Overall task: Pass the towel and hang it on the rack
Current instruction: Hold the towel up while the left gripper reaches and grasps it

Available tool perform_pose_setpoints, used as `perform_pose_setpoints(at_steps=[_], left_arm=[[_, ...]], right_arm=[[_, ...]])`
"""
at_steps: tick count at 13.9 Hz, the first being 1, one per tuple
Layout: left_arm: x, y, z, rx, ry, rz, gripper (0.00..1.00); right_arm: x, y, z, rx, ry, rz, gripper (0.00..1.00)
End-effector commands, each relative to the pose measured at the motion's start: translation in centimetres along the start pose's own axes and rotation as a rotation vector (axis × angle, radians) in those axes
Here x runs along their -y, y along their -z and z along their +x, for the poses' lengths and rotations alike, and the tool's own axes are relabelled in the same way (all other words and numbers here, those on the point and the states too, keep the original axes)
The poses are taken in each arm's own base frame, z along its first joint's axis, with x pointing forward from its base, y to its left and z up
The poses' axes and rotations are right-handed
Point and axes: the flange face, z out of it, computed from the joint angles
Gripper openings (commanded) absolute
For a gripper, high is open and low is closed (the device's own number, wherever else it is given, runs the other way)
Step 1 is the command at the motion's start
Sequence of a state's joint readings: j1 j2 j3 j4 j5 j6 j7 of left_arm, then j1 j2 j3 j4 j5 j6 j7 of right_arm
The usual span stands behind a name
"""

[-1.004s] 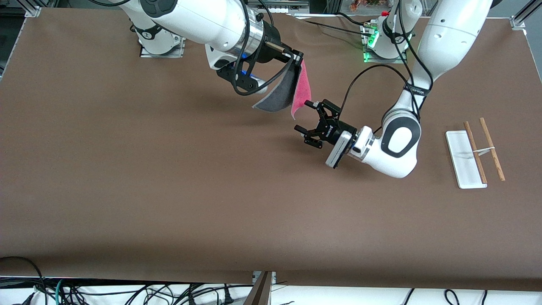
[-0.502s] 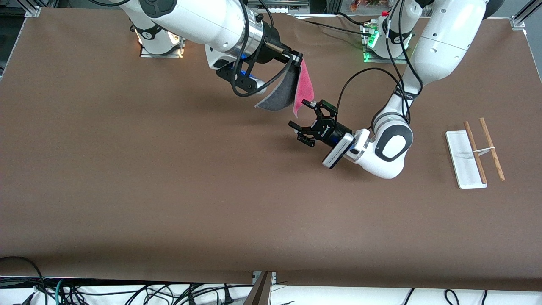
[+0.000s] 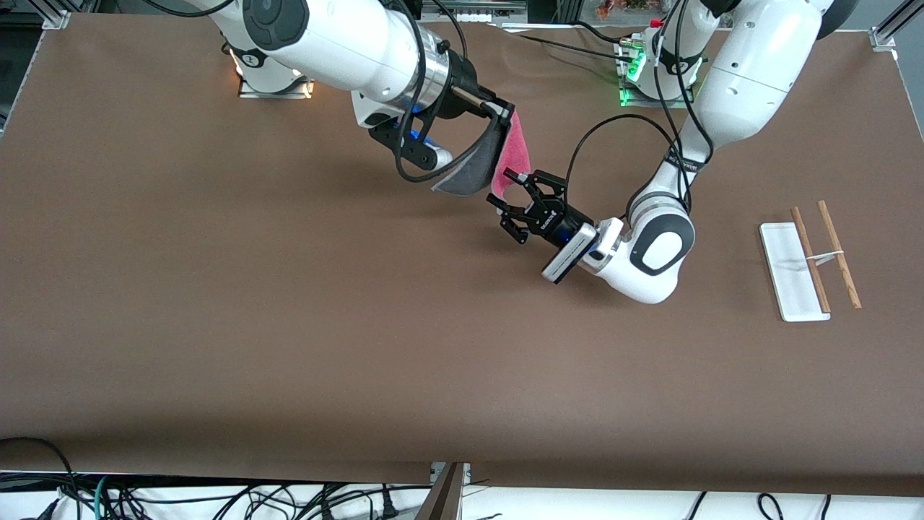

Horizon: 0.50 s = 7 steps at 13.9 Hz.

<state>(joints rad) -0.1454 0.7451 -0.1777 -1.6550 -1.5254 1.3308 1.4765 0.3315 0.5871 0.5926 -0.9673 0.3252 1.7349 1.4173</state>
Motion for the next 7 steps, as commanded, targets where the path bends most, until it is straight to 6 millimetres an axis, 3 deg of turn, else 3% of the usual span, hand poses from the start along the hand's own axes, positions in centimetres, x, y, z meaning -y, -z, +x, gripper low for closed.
perform_pose_setpoints(at_steps=[1, 2, 7], left_arm=[[0.45, 0.00, -0.04, -0.025, -0.025, -0.024, 0.09], [0.36, 0.16, 0.04, -0.025, -0.026, -0.025, 0.00], [0.11, 0.79, 0.28, -0.021, -0.032, -0.018, 0.00]], right_arm=[[-0.02, 0.22, -0.40, -0.001, -0.016, -0.002, 0.00], [-0.03, 0.24, -0.33, -0.002, -0.019, -0.002, 0.00], [-0.02, 0.22, -0.41, 0.000, -0.029, -0.002, 0.00]])
